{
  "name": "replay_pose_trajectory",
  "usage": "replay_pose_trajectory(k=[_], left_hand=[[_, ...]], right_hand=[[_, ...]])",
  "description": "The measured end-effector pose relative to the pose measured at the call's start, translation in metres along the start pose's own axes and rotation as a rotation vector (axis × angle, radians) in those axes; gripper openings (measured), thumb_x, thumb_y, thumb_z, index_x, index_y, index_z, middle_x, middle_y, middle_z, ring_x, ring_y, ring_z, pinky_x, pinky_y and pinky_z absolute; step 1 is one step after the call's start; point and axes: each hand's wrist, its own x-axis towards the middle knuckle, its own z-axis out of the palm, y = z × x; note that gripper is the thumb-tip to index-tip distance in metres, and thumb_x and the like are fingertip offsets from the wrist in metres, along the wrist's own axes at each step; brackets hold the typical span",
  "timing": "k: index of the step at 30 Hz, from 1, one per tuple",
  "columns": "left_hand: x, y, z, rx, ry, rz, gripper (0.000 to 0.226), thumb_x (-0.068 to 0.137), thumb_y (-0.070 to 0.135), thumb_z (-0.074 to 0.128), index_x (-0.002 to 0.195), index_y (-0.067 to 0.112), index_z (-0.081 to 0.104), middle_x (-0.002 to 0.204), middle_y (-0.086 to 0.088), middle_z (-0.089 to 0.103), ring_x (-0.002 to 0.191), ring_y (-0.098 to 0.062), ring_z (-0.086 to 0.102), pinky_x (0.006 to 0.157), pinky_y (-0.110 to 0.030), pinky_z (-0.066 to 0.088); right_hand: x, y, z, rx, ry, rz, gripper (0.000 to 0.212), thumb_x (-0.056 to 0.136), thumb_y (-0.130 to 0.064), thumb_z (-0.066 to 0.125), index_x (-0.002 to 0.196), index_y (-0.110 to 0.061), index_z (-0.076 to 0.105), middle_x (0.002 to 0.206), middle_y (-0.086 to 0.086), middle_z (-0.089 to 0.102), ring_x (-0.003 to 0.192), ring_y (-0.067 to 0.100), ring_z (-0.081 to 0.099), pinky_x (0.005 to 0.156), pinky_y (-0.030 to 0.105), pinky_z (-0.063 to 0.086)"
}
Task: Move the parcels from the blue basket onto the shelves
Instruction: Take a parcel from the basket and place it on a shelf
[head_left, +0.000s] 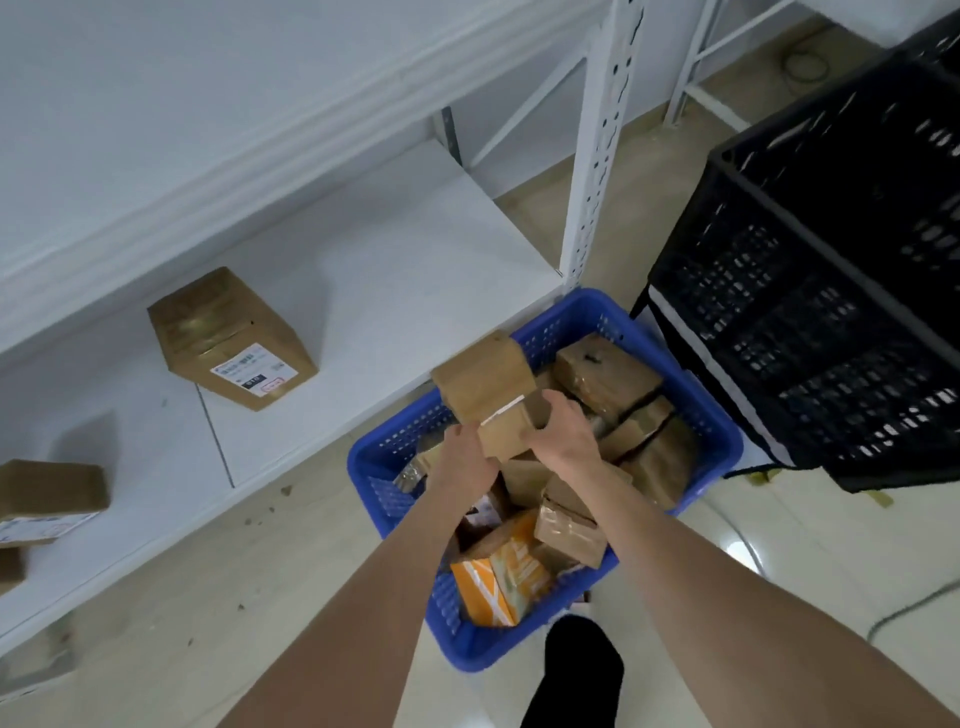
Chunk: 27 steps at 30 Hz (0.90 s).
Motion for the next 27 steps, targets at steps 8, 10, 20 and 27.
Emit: replay_pose_trajectory(k=[8, 10, 20, 27], left_hand=[[0.128, -0.025, 0.001, -0.388, 0.119, -0.357, 0.045, 0.092, 0.023, 0.057, 0.132, 0.008, 0.043, 0.124, -0.013, 0.056, 0.101, -0.027, 0.058, 0.077, -0.037, 0.053], [0.145, -0.029, 0.001, -0.531, 0.113, -0.432, 0.048, 0.087, 0.028, 0.062, 0.129, 0.011, 0.044, 0.118, -0.009, 0.057, 0.096, -0.023, 0.058, 0.073, -0.034, 0.051], [0.112, -0.009, -0.002, -1.004, 0.154, -0.559, 0.088, 0.06, 0.055, 0.07, 0.137, 0.025, 0.04, 0.132, -0.002, 0.048, 0.106, -0.023, 0.057, 0.075, -0.034, 0.051], [0.016, 0.035, -0.034, -1.148, 0.349, -0.587, 0.055, 0.087, 0.052, 0.058, 0.129, 0.021, 0.041, 0.115, 0.0, 0.045, 0.102, -0.018, 0.044, 0.093, -0.044, 0.045]], right_hand=[[0.16, -0.006, 0.032, 0.196, -0.106, 0.07, 0.078, 0.086, -0.027, 0.069, 0.15, -0.016, 0.025, 0.152, 0.009, 0.034, 0.13, 0.027, 0.045, 0.109, 0.043, 0.039], [0.183, -0.006, 0.038, 0.208, -0.161, 0.091, 0.094, 0.085, -0.029, 0.071, 0.155, -0.021, 0.008, 0.161, 0.005, 0.013, 0.143, 0.031, 0.027, 0.114, 0.047, 0.03], [0.159, 0.003, 0.017, 0.299, -0.118, 0.092, 0.096, 0.076, -0.06, 0.069, 0.152, -0.02, 0.025, 0.156, 0.009, 0.021, 0.134, 0.031, 0.039, 0.11, 0.048, 0.036], [0.067, -0.013, -0.039, 0.82, -0.124, 0.288, 0.028, 0.084, -0.045, 0.068, 0.092, -0.023, 0.053, 0.099, 0.005, 0.064, 0.095, 0.022, 0.062, 0.091, 0.044, 0.053]])
